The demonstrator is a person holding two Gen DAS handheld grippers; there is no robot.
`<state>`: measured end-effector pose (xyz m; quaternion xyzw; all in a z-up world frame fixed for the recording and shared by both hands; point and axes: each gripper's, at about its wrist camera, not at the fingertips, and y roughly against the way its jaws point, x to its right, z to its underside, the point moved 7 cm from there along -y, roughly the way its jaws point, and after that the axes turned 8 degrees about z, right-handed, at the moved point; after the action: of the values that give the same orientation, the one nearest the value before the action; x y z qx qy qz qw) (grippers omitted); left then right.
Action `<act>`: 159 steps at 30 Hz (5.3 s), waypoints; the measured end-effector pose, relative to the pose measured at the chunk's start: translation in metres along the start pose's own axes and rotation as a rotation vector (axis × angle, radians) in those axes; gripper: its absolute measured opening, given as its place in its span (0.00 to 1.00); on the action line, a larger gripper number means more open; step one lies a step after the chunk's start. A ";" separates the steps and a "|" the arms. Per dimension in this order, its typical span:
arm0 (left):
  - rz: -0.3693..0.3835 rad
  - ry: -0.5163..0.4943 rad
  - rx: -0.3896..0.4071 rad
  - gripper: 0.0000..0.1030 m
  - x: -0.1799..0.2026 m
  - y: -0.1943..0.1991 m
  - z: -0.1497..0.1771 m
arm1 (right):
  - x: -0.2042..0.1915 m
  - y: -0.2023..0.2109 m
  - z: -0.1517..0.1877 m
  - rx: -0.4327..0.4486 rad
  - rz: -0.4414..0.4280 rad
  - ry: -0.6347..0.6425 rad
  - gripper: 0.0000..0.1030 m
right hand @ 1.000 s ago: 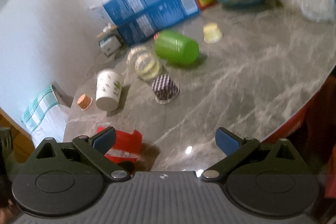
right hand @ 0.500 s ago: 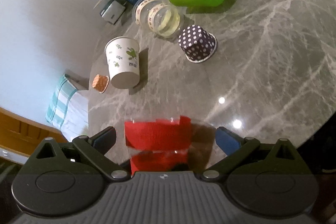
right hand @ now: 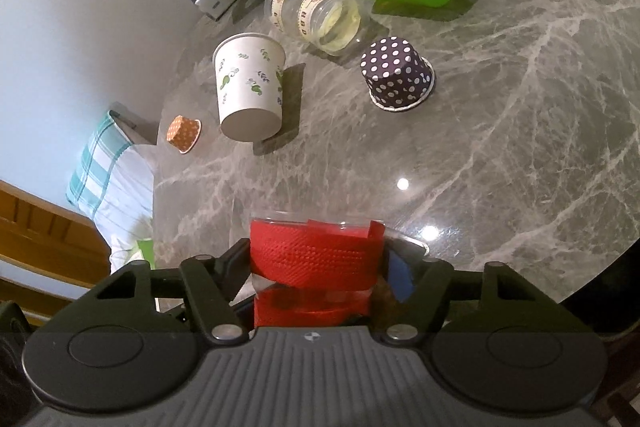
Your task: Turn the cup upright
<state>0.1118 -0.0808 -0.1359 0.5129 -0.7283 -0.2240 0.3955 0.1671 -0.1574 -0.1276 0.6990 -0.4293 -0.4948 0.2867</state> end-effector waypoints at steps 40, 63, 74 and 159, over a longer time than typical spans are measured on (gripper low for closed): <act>0.146 0.038 0.469 0.96 -0.029 0.115 0.026 | -0.020 0.067 0.015 0.895 0.109 0.477 0.63; 0.064 0.076 0.487 0.96 -0.064 0.096 0.028 | -0.010 0.013 0.048 1.196 0.063 0.606 0.63; 0.046 0.112 0.455 0.96 -0.080 0.086 0.029 | -0.009 -0.001 0.050 1.149 0.043 0.593 0.64; -0.217 -0.077 0.291 1.00 0.010 0.129 -0.008 | -0.001 0.149 0.039 0.536 0.145 0.382 0.99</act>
<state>0.0431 -0.0413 -0.0335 0.6314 -0.7080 -0.1771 0.2622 0.0829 -0.2249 -0.0177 0.7973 -0.5313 -0.2026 0.2024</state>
